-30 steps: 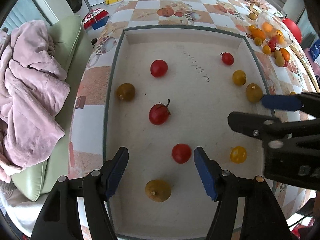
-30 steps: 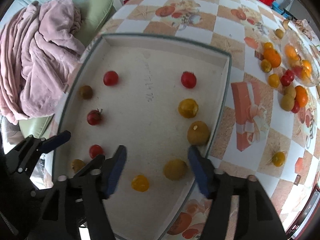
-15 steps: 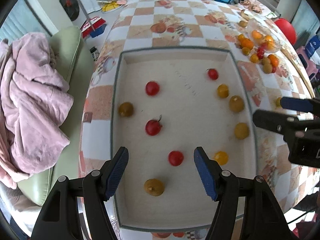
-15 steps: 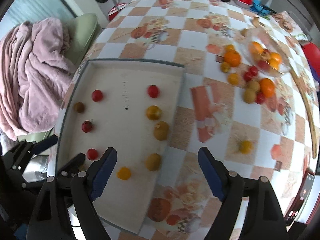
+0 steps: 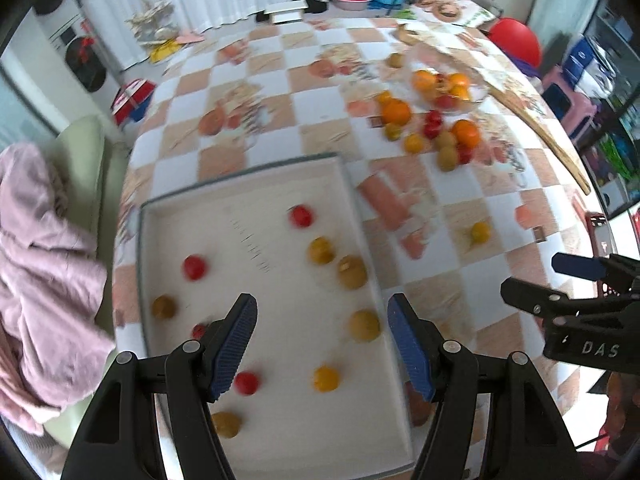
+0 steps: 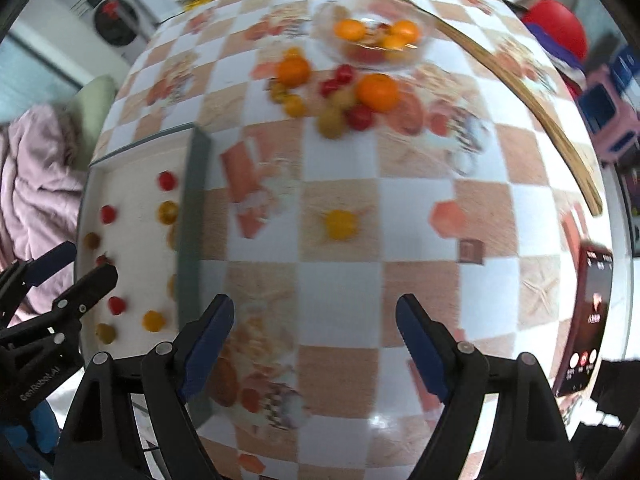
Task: Organize fruits
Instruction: 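Move both open grippers back over the remaining fruits, then grasp a yellow tomato with left gripper while right gripper grasps another yellow tomato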
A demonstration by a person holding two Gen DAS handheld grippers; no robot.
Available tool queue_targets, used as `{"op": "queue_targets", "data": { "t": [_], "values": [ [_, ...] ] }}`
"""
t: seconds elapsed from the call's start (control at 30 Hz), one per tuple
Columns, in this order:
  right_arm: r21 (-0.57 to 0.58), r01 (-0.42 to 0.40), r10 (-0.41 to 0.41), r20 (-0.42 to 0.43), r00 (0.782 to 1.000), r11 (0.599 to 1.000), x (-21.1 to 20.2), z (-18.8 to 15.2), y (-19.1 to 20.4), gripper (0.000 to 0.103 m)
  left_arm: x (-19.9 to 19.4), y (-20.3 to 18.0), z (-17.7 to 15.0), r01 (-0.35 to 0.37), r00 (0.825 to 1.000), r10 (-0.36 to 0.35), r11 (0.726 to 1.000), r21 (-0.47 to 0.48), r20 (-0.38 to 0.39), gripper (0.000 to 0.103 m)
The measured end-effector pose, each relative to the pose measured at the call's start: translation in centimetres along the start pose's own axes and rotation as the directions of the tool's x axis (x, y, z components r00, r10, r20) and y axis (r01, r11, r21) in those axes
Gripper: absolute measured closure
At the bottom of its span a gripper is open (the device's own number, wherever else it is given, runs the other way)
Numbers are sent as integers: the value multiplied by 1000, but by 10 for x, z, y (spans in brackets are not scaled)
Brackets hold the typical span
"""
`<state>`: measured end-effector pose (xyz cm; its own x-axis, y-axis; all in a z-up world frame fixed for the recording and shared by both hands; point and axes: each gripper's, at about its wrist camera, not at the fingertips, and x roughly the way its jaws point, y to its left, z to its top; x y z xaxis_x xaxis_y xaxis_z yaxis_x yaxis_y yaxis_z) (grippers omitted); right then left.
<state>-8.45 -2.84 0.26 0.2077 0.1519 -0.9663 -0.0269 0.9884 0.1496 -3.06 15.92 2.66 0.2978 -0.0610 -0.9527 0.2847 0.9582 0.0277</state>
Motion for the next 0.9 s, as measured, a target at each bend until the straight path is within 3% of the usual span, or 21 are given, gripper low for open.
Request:
{"op": "queue_targets", "data": {
  "t": [0.2, 0.5, 0.9],
  "values": [
    [43, 6, -6, -4, 1000, 999, 0, -2, -27, 17, 5, -24, 22, 20, 1000, -20, 1000, 13, -5, 34],
    [52, -3, 3, 17, 1000, 999, 1, 14, -52, 17, 32, -29, 77, 12, 1000, -12, 997, -70, -6, 34],
    [-40, -45, 46, 22, 999, 998, 22, 16, -38, 17, 94, -55, 107, 22, 998, -26, 997, -77, -54, 34]
  ]
}}
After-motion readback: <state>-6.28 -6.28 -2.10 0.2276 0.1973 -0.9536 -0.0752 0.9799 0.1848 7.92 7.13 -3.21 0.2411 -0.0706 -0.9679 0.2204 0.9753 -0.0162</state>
